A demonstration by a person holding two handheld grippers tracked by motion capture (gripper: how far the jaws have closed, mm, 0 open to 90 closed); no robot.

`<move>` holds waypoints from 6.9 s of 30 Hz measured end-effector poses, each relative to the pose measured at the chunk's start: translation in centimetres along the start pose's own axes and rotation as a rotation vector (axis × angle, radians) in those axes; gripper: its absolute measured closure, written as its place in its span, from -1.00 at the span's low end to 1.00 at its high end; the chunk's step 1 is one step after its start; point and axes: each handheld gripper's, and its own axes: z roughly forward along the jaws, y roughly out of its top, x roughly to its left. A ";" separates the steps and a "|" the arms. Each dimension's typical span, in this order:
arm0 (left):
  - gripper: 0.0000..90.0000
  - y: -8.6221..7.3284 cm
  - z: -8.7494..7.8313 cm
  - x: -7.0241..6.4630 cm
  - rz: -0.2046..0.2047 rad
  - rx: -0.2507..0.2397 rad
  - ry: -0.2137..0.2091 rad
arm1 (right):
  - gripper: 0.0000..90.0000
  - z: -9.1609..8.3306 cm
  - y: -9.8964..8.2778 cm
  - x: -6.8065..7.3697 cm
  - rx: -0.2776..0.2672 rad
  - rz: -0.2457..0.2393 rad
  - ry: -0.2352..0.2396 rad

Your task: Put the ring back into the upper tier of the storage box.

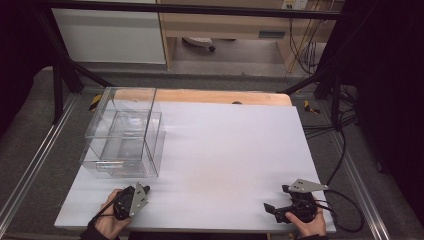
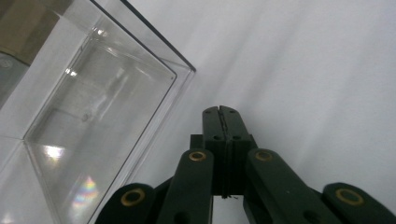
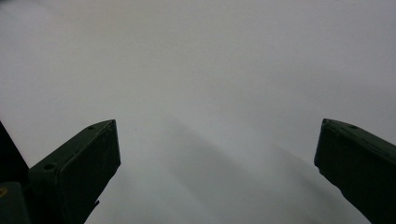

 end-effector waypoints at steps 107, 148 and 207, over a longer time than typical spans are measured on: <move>0.96 3.9 -7.3 1.6 -0.383 -0.273 -0.237 | -0.98 0.4 0.1 -0.1 0.017 0.011 0.004; 0.96 10.8 -13.9 10.5 -0.406 -0.428 -0.145 | -0.99 0.5 0.1 -0.1 0.020 0.006 0.000; 0.38 7.1 -13.9 13.5 -0.528 -0.355 -0.044 | -0.99 0.6 0.1 -0.1 0.027 0.005 -0.001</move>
